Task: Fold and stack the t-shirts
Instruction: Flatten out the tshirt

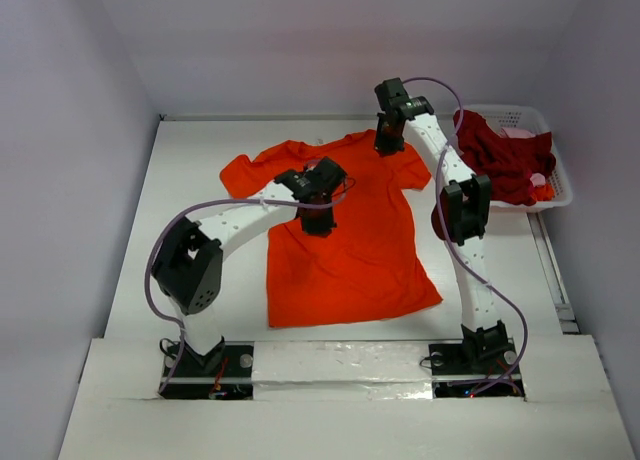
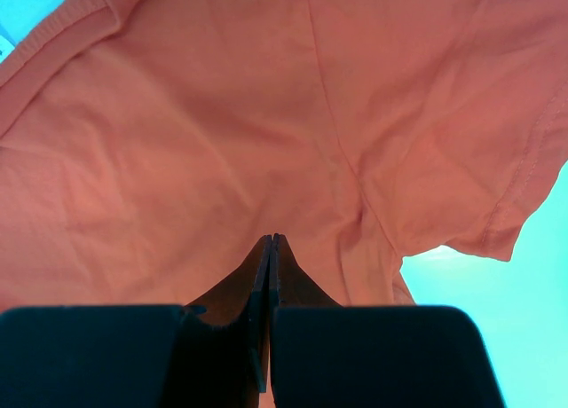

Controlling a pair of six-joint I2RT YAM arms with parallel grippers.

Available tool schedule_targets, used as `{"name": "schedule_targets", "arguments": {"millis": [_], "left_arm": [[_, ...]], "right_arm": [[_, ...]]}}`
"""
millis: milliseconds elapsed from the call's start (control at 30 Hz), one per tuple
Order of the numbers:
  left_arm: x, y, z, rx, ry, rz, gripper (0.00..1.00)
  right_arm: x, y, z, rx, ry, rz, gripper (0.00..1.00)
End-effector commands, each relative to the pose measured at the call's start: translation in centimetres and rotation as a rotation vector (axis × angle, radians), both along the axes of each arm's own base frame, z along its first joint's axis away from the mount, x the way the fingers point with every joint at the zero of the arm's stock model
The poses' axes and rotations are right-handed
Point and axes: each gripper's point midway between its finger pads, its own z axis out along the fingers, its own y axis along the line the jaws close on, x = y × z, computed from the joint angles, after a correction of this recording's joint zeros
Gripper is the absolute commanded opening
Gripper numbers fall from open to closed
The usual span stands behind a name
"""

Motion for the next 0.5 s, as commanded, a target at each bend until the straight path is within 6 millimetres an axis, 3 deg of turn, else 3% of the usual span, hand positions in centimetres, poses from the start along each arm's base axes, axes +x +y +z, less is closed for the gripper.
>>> {"name": "schedule_targets", "arguments": {"millis": [0,200,467], "left_arm": [[-1.7,1.5,-4.3,0.073,0.080,0.017,0.00],[-3.0,2.6,-7.1,0.112,0.125,0.014,0.00],[-3.6,2.7,-8.2,0.118,0.159,0.000,0.00]], "right_arm": [[-0.8,0.1,-1.3,0.012,0.052,-0.001,0.00],[-1.7,0.4,-2.6,0.052,0.120,-0.007,0.00],[-2.8,0.6,-3.8,0.059,0.183,0.014,0.00]]}}
